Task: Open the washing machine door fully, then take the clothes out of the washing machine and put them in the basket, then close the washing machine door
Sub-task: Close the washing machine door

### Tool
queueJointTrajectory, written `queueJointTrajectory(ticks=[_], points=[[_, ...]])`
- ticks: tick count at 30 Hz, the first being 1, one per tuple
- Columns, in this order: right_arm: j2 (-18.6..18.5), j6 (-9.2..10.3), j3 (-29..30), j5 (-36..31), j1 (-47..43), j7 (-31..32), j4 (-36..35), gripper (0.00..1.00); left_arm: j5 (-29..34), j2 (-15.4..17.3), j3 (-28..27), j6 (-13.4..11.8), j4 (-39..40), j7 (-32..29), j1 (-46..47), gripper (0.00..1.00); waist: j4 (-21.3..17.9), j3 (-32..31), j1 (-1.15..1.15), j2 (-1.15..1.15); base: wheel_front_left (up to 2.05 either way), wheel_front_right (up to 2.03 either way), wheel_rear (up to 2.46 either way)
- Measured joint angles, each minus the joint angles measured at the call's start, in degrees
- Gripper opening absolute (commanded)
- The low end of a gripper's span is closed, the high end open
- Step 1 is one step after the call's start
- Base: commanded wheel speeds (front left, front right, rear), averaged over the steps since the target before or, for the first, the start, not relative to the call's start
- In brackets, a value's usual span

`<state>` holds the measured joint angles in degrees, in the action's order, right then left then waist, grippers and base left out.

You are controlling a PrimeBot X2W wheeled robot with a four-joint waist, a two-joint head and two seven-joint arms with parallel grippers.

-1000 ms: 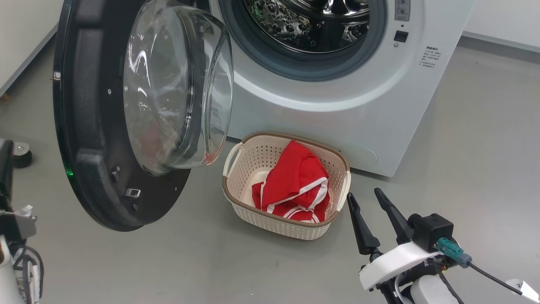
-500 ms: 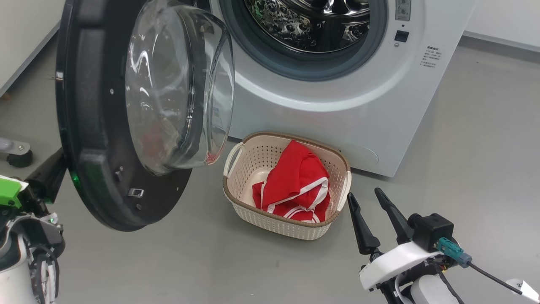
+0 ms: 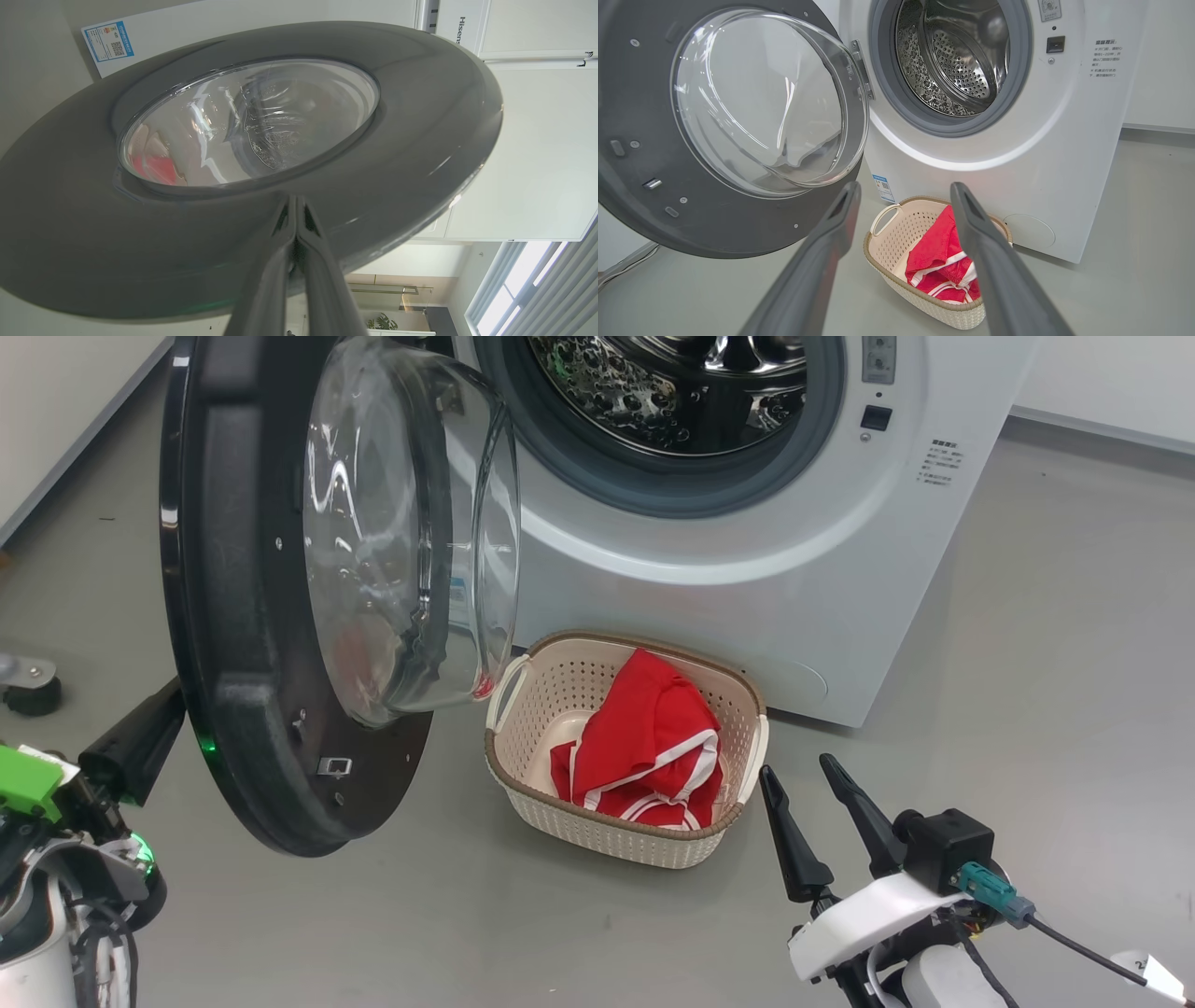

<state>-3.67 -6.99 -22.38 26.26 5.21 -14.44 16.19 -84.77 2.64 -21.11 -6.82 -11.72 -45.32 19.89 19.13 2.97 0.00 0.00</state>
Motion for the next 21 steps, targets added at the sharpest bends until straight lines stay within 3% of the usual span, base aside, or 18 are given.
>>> queueJointTrajectory(ticks=[21], points=[[-0.23, 0.0, -1.91, 0.0, 0.73, 0.0, 0.69, 1.0, -4.37, -0.57, 3.22, -0.04, 1.89, -1.29, -4.93, 0.0, -6.7, 0.81, 0.0, 0.0, 0.0, 0.0, 0.0]])
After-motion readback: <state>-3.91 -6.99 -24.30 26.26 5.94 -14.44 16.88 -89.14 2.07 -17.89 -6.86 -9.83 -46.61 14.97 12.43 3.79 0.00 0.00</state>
